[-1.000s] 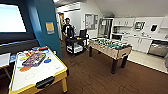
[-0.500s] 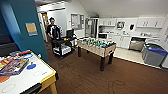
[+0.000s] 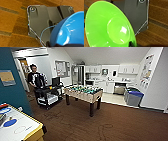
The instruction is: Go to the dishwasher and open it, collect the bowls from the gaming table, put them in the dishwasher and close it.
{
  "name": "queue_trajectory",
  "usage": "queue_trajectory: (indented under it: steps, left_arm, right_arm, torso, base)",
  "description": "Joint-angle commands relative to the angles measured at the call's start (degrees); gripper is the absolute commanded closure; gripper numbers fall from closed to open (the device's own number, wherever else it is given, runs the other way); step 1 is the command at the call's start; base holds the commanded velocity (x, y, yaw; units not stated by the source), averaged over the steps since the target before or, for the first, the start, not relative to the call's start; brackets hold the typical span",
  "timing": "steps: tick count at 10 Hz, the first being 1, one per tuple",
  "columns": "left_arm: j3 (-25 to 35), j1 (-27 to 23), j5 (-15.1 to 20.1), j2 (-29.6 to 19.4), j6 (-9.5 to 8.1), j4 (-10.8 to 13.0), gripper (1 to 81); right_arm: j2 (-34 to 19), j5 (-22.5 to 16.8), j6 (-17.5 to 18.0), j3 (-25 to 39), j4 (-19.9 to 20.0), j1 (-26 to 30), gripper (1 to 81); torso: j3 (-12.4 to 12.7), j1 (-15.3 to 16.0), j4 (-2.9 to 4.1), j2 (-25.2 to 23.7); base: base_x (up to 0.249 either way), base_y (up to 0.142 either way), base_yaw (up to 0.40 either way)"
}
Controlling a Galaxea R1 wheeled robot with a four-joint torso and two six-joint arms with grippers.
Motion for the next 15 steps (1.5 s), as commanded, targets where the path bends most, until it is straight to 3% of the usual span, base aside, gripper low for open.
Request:
queue_trajectory:
  steps: [1, 12, 15]
  left_arm:
    - [0.1, -2.3, 2.5, -1.4, 0.28, 0.2, 81.1]
    - [0.1, -2.3, 2.3, -1.3, 0.28, 0.1, 81.1]
    - [0.2, -2.3, 1.9, -1.6, 0.11, 0.1, 81.1]
  right_arm:
    - [-0.6, -1.7, 0.0, -0.1, -0.5, 1.8, 81.1]
    - [-0.7, -1.7, -0.1, -0.1, -0.6, 1.8, 81.1]
    - [-0.8, -1.7, -0.1, -0.1, -0.5, 1.8, 81.1]
  torso:
    - [0.0, 0.0, 0.0, 0.0]
    - [0.0, 0.0, 0.0, 0.0]
    - [0.0, 0.0, 0.0, 0.0]
  base:
    - [0.0, 0.0, -0.387]
    - [0.0, 0.0, -0.383]
    - [0.0, 0.0, -0.053]
